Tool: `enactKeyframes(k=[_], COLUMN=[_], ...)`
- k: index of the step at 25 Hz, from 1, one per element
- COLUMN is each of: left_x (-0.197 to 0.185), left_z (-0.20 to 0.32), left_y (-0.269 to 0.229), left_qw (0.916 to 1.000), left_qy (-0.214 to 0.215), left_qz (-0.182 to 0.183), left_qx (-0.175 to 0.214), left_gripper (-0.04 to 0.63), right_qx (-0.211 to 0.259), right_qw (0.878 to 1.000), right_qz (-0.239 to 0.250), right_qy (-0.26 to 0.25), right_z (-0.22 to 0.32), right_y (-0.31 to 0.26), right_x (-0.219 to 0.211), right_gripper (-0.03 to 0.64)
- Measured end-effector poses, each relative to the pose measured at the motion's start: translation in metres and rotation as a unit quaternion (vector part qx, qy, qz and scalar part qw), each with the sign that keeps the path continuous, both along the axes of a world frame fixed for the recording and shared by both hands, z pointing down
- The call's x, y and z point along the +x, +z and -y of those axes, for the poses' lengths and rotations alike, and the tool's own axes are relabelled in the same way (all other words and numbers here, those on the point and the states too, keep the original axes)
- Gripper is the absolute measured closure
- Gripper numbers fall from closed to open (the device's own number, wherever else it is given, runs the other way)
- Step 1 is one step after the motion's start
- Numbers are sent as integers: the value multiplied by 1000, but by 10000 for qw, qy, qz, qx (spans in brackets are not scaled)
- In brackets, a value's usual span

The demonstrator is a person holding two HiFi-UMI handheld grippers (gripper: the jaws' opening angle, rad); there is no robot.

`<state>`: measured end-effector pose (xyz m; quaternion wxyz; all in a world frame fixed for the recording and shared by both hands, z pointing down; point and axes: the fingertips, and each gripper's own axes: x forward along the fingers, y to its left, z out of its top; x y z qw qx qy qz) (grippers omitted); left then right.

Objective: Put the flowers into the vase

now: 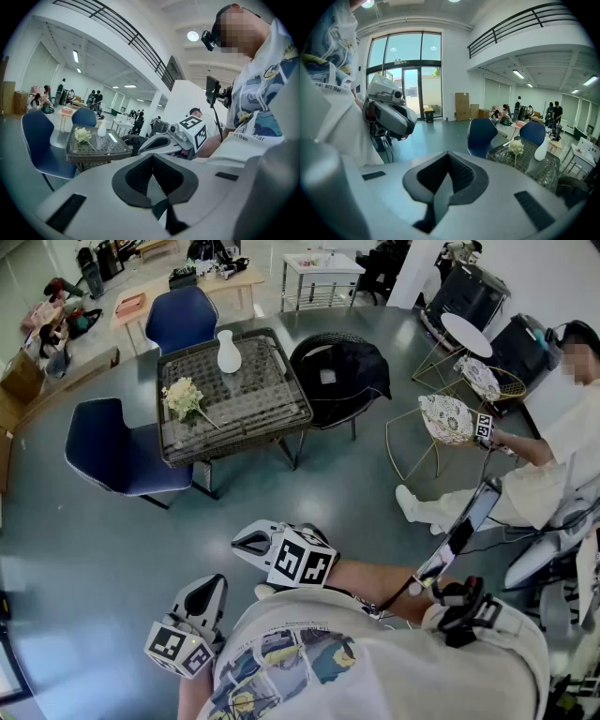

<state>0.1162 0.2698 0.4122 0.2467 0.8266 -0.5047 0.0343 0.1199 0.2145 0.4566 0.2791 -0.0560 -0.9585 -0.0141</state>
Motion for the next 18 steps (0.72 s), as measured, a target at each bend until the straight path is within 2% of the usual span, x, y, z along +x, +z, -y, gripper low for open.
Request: enactKeyframes(k=[8,13,18], left_x=[-4,-4,4], left_z=[12,53,97], left_y=[13,21,7], left_qw=[9998,9997,9994], left_qy=[-144,-170,-267], left_qz=[15,39,181], left_qx=[-127,-156,-145], left_gripper=[586,586,586], right_qx=[-35,-234,-447], right_qw=[10000,9997,9985], right_qz=[42,41,228], right_qy=[-9,-11,-199], right_z=[18,53,94], right_y=[6,20,17], right_x=[4,5,0], right_gripper=[607,607,606])
